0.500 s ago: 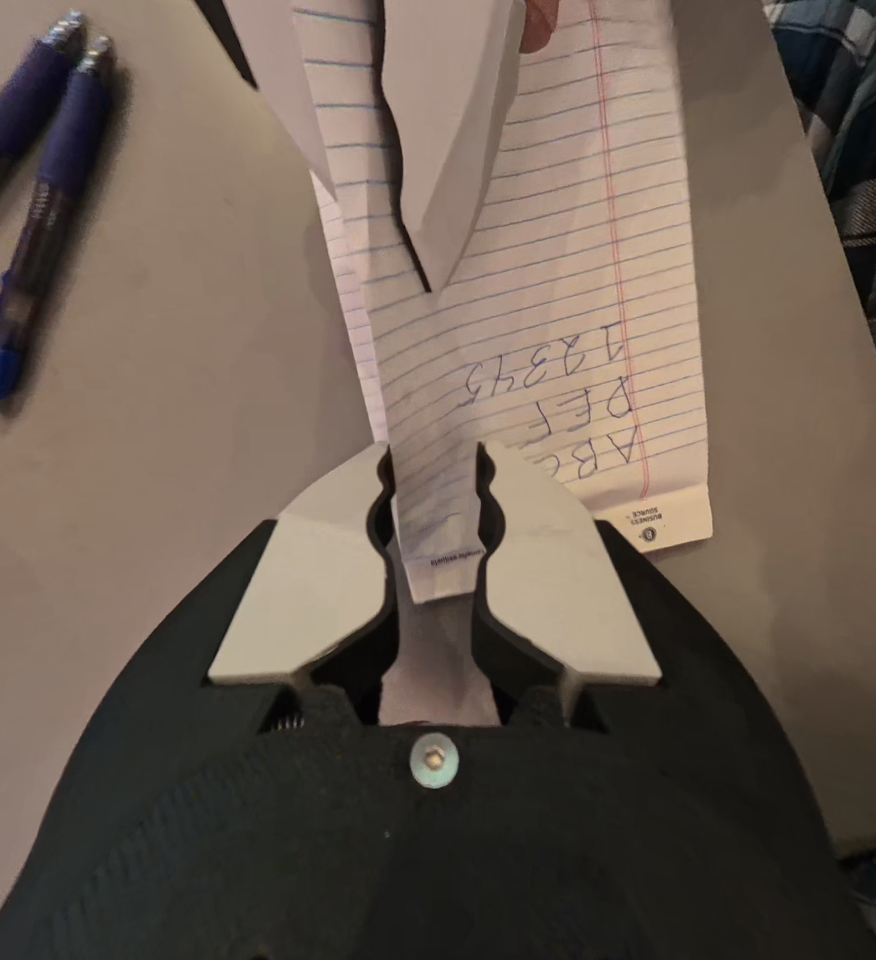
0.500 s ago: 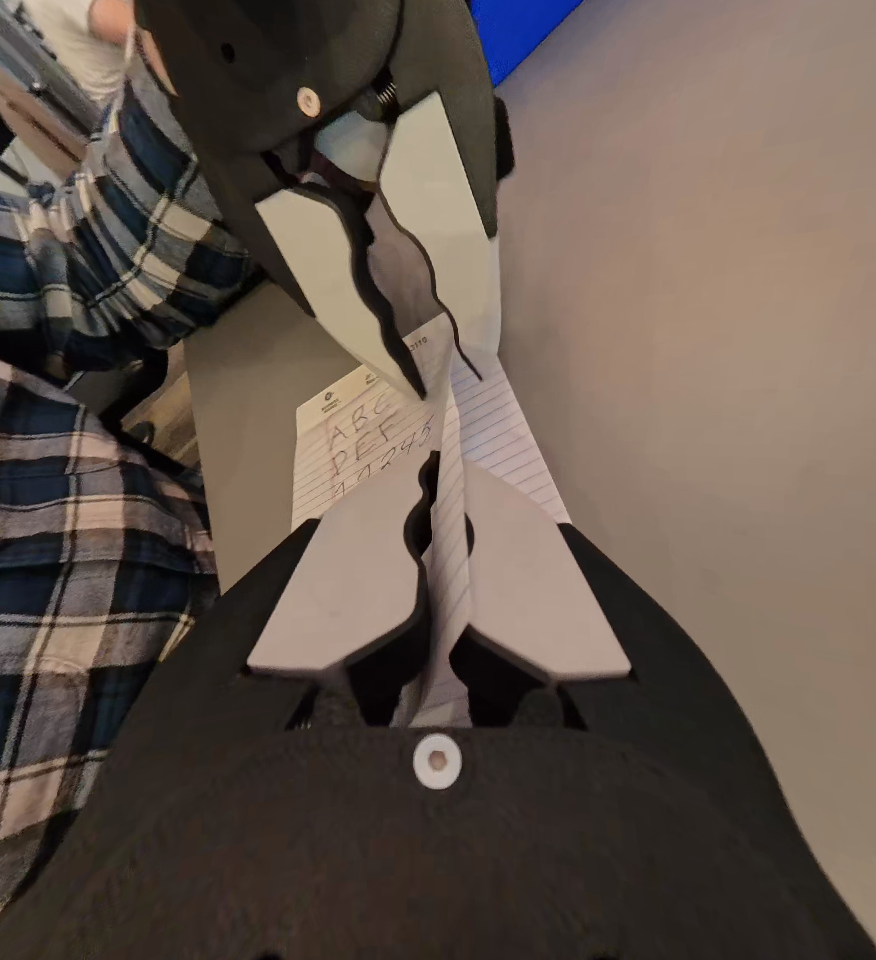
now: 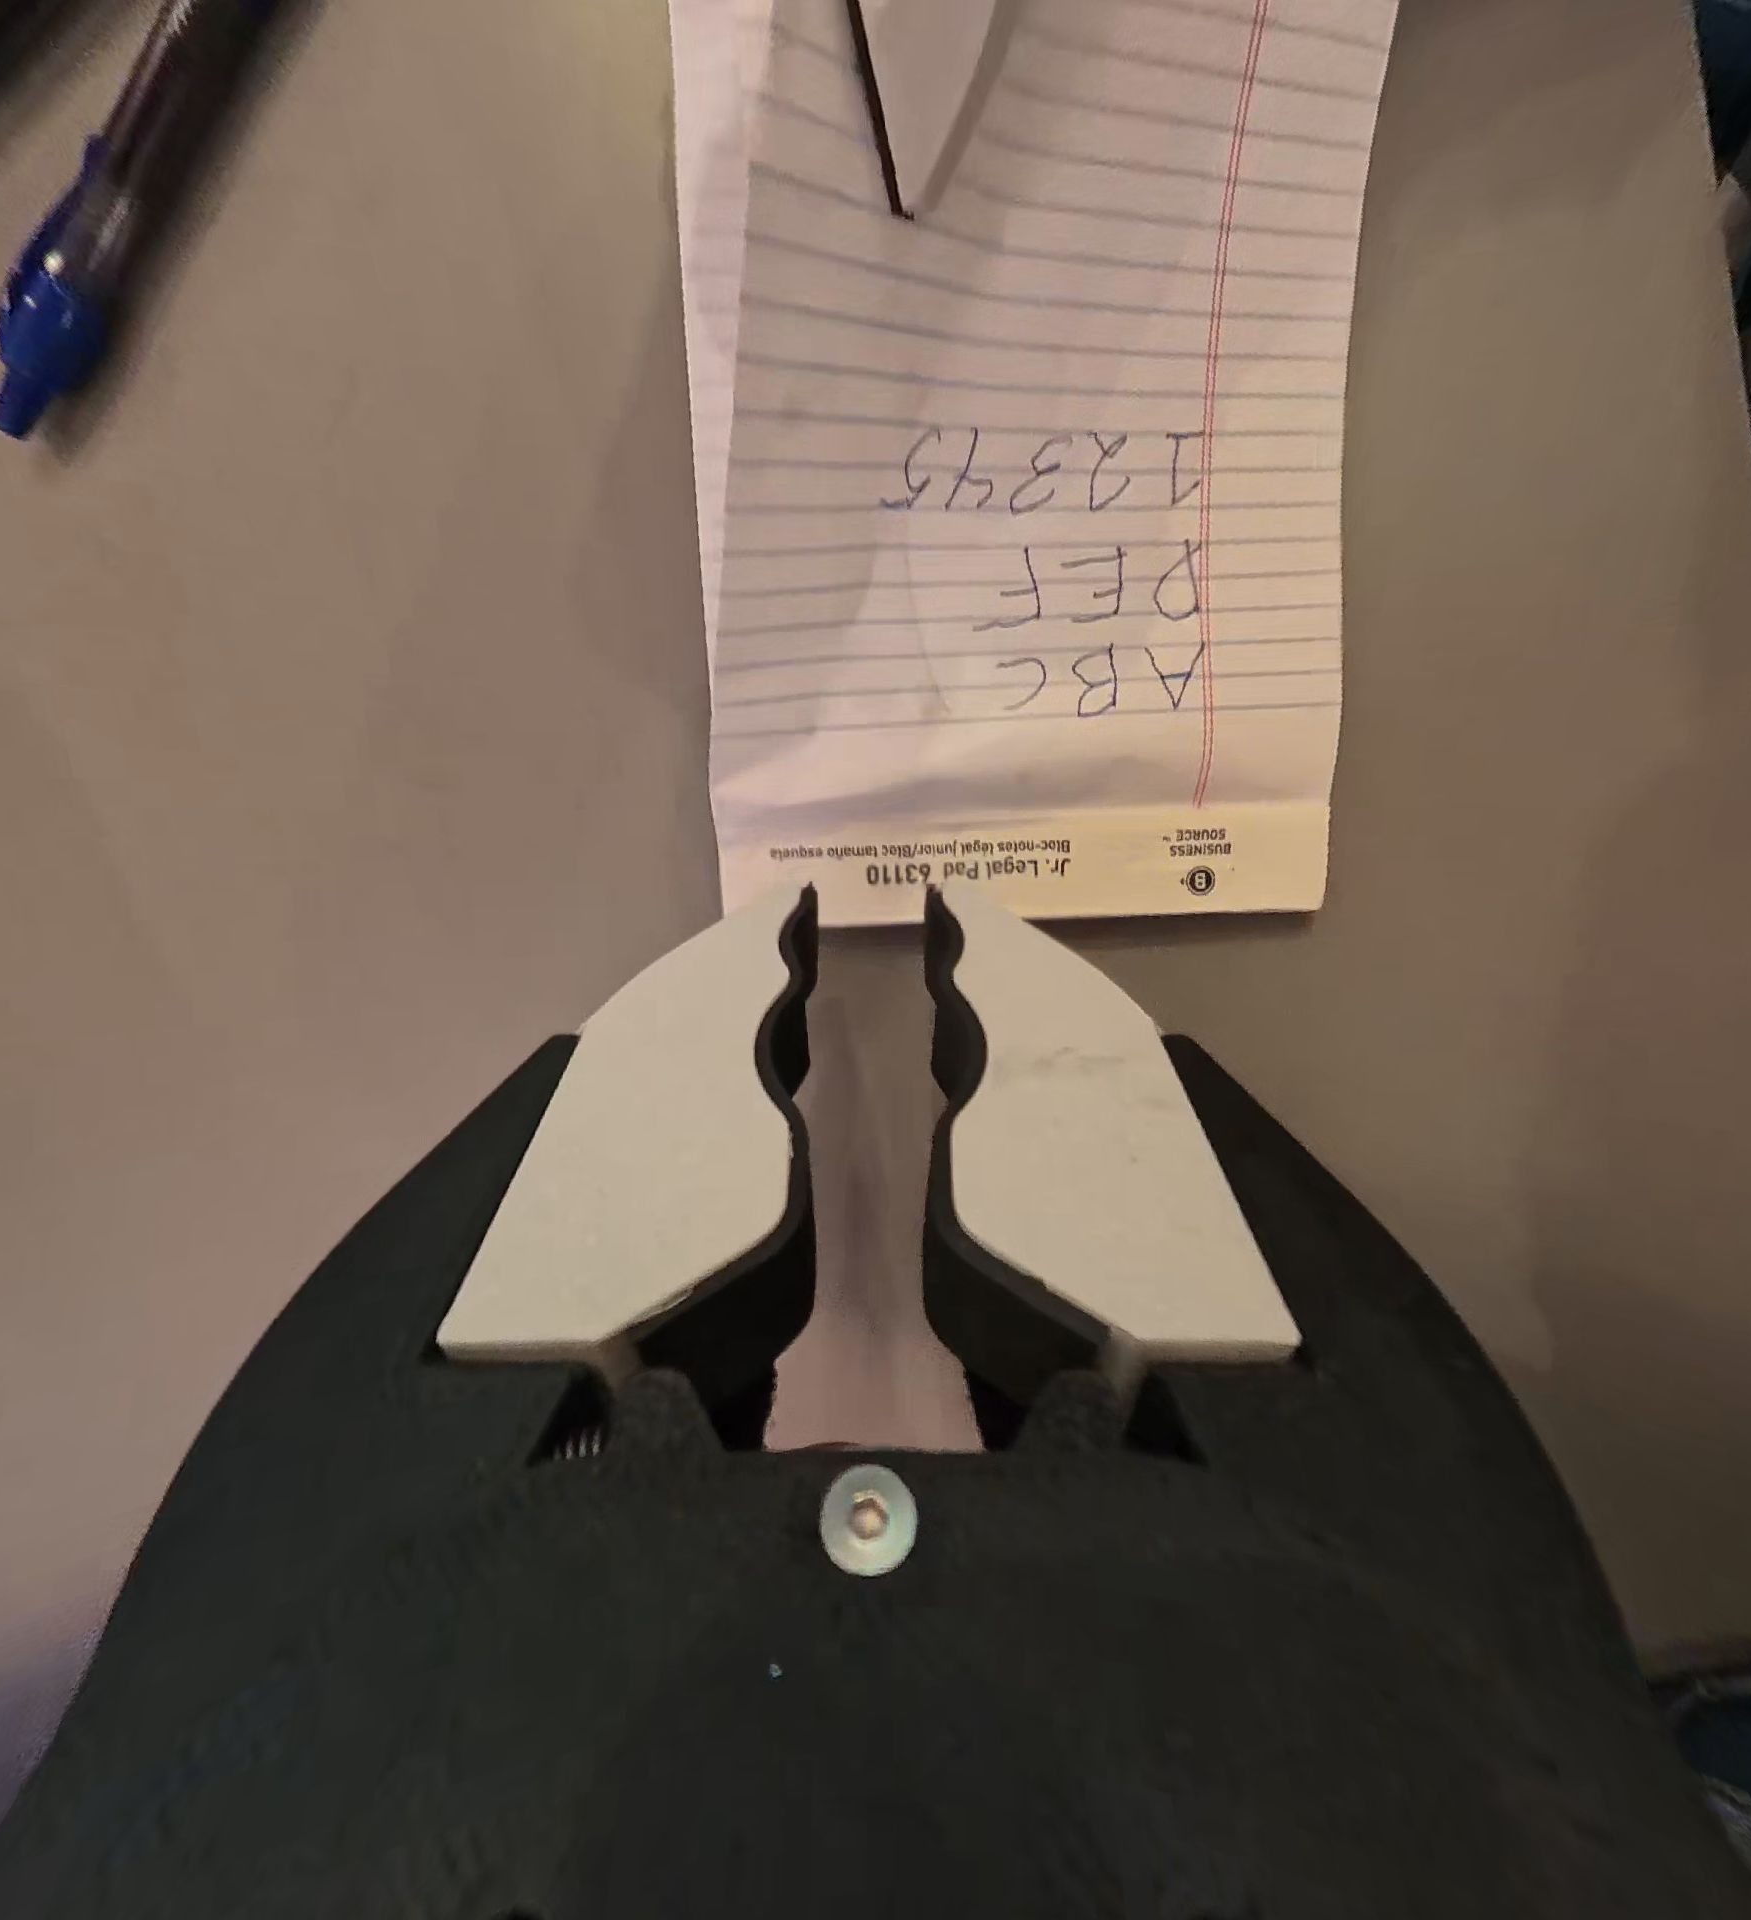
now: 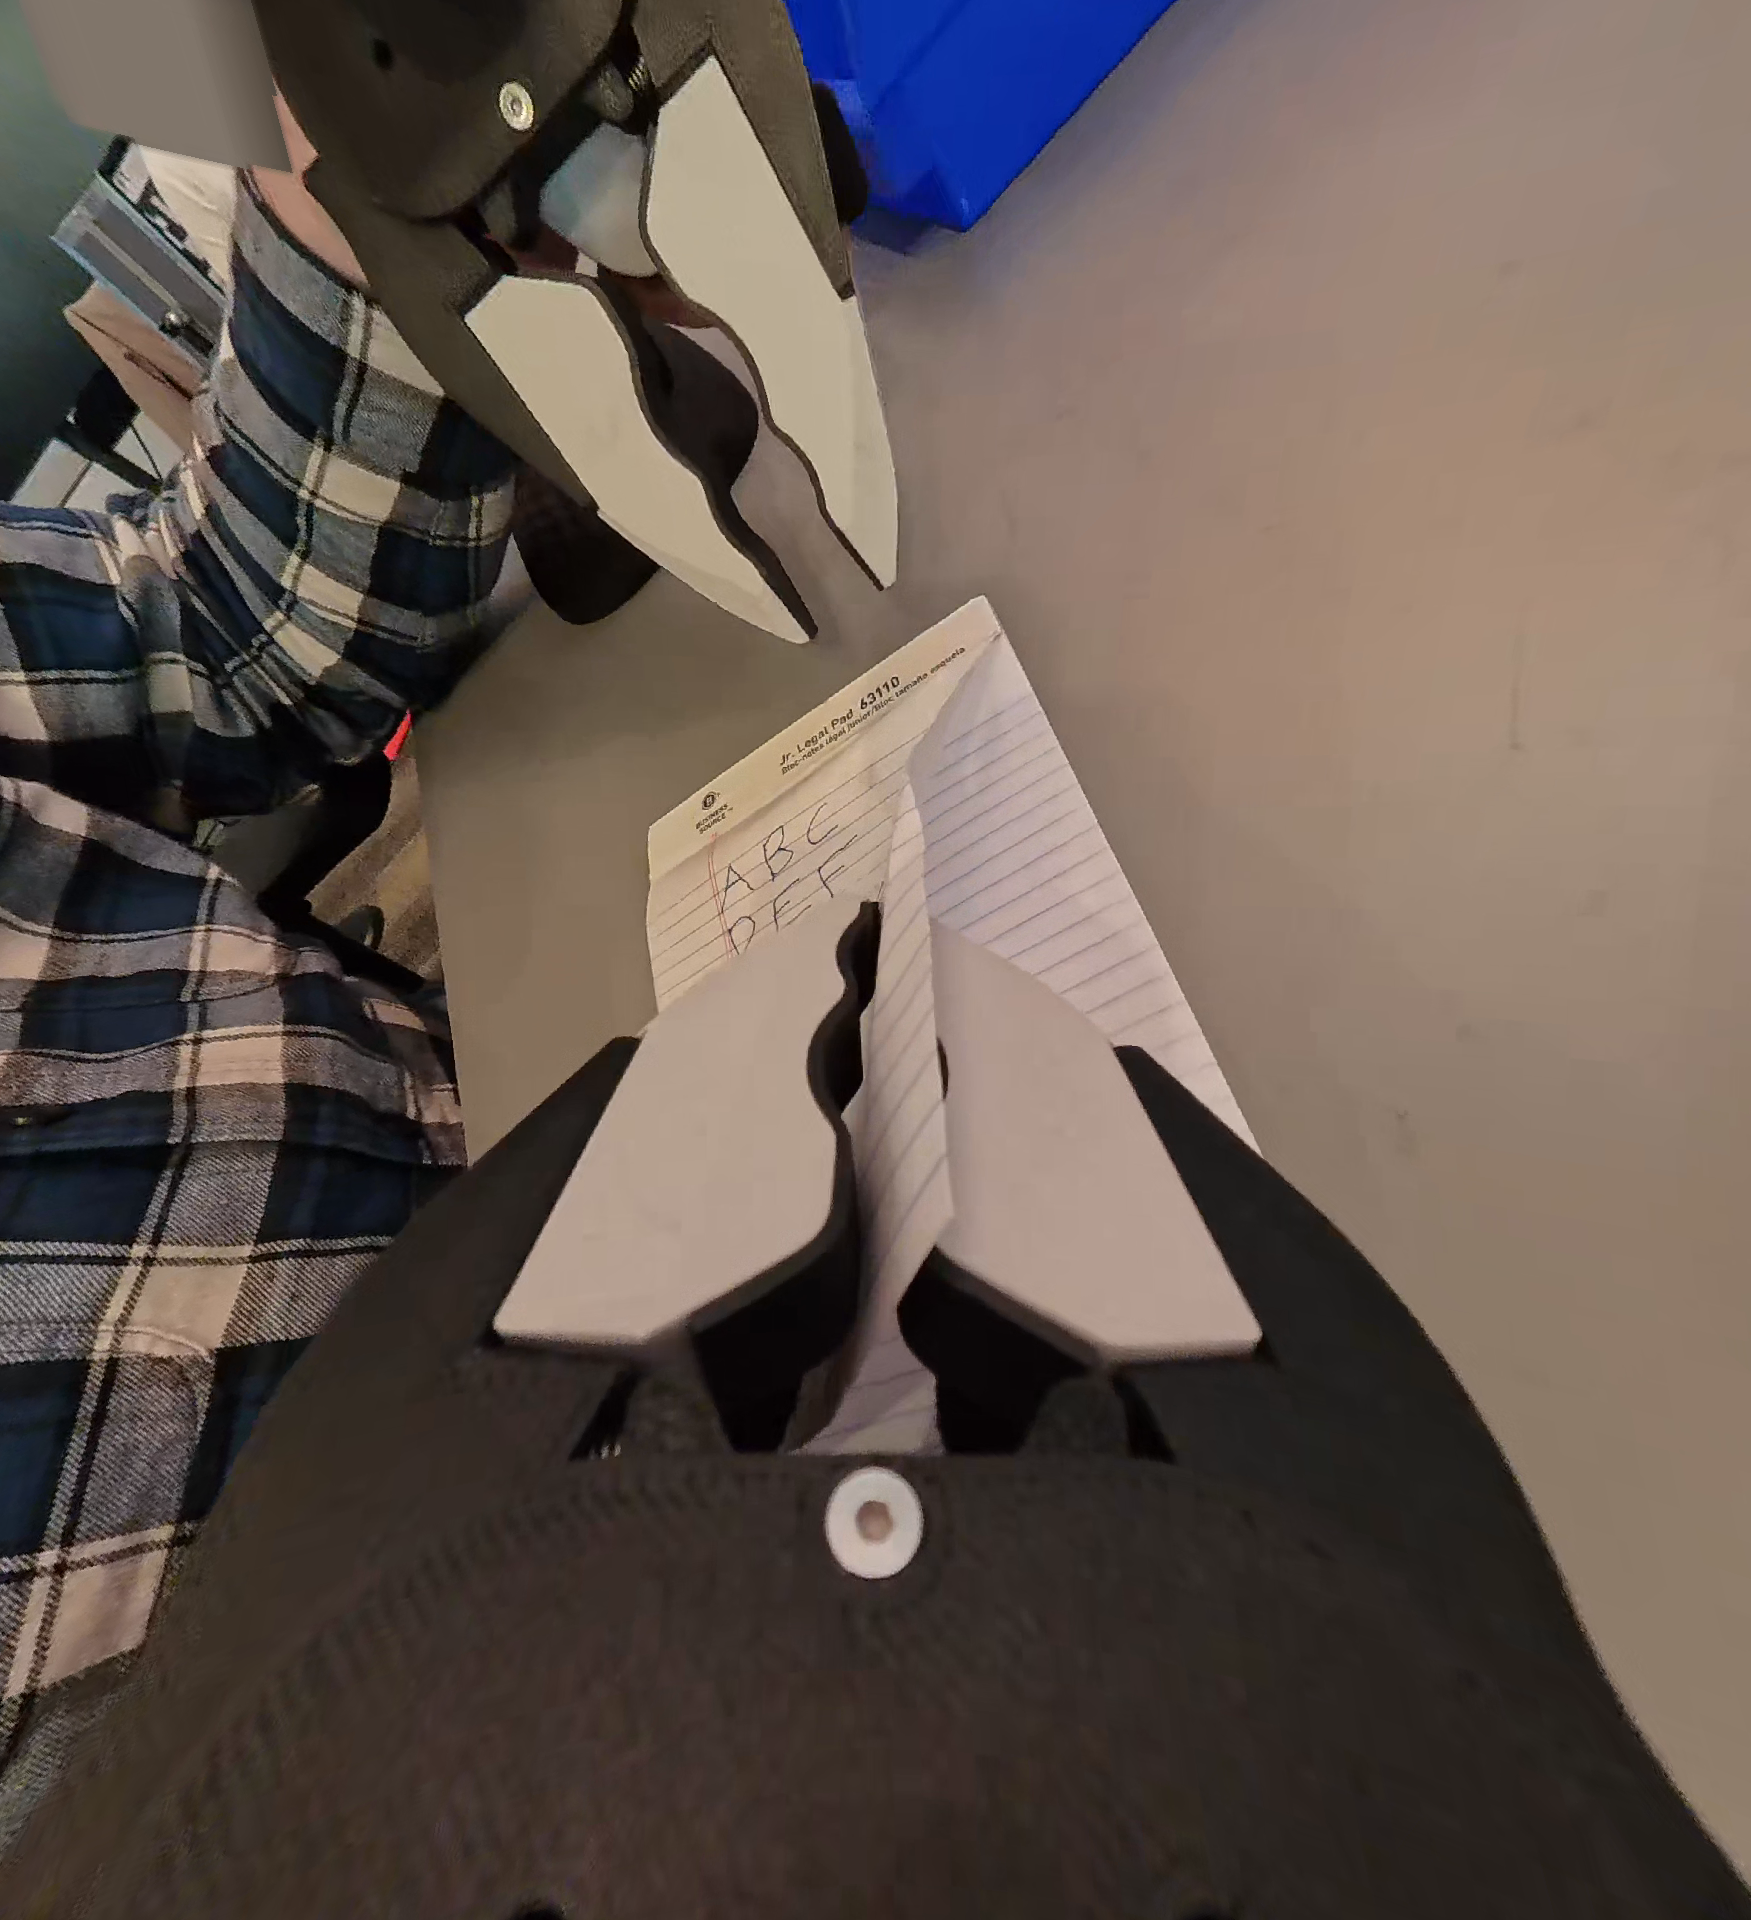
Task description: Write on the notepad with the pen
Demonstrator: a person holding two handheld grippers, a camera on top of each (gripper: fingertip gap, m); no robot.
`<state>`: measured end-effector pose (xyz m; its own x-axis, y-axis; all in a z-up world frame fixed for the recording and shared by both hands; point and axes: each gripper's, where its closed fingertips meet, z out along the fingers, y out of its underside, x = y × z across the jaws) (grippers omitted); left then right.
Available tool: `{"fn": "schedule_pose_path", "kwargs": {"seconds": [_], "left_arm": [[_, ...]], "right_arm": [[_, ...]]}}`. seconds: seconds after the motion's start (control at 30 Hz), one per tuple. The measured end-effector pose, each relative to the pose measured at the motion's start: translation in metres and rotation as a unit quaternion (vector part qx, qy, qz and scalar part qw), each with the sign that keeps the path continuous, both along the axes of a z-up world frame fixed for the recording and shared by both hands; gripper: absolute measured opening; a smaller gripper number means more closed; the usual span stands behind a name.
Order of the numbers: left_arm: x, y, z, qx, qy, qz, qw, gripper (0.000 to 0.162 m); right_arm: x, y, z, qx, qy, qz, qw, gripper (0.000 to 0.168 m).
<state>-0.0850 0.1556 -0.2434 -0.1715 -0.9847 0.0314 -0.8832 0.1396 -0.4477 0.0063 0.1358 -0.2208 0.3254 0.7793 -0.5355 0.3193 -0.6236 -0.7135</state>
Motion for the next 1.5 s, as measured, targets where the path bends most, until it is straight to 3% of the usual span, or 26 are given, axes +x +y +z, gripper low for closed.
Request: {"fn": "schedule_pose_path", "kwargs": {"seconds": [0.17,0.43,0.83,1.5], "left_arm": [[-0.004,-0.006,-0.004,-0.018,-0.023,0.015,0.999,0.014],[-0.008,-0.011,-0.029,-0.027,0.010,0.011,1.000,0.000],[-0.004,-0.007,-0.013,-0.033,-0.047,0.018,0.998,0.005],[-0.006,-0.011,-0.005,-0.029,-0.052,0.013,0.998,0.008]], "right_arm": [[0.001,-0.002,-0.004,-0.013,0.006,0.003,1.000,0.000],[0.001,-0.003,-0.004,-0.010,0.007,0.006,1.000,0.000],[0.003,-0.002,-0.005,-0.013,0.009,0.005,1.000,0.000],[0.000,0.004,-0.009,-0.012,0.001,0.012,1.000,0.000]]}}
